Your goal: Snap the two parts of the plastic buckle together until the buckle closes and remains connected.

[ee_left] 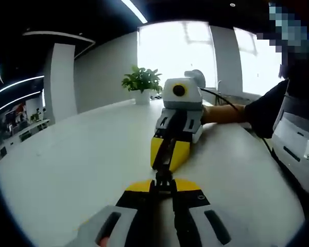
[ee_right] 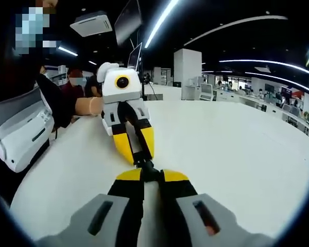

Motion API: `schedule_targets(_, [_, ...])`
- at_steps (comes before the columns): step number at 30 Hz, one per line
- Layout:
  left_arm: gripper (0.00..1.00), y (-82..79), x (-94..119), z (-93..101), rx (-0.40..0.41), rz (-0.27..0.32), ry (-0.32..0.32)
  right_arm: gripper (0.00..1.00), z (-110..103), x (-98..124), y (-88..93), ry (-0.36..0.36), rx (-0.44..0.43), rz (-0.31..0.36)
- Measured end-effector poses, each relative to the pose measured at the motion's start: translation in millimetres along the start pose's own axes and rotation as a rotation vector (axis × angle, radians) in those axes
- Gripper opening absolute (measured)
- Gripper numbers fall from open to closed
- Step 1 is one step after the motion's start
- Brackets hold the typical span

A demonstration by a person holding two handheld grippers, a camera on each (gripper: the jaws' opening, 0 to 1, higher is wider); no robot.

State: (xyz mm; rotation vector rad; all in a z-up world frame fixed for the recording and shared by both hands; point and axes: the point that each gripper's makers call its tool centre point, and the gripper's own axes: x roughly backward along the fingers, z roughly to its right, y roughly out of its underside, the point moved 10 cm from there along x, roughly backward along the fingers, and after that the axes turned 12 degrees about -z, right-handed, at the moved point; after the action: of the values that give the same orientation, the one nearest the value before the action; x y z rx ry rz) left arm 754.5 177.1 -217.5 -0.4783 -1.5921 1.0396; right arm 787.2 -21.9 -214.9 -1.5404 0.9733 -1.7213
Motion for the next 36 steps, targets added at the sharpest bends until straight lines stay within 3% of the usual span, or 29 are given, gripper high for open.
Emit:
schedule_targets(20, [0.16, 0.9, 3, -4.0, 0.016, 0.008, 0.018, 0.13, -5, 2, -3.9, 0.031, 0.017, -0.036])
schedule_targets(36, [0.15, 0.5, 10, -4.9, 0.017, -0.047, 0.053, 0.14, -6, 3, -3.5, -0.003, 0.025, -0.037])
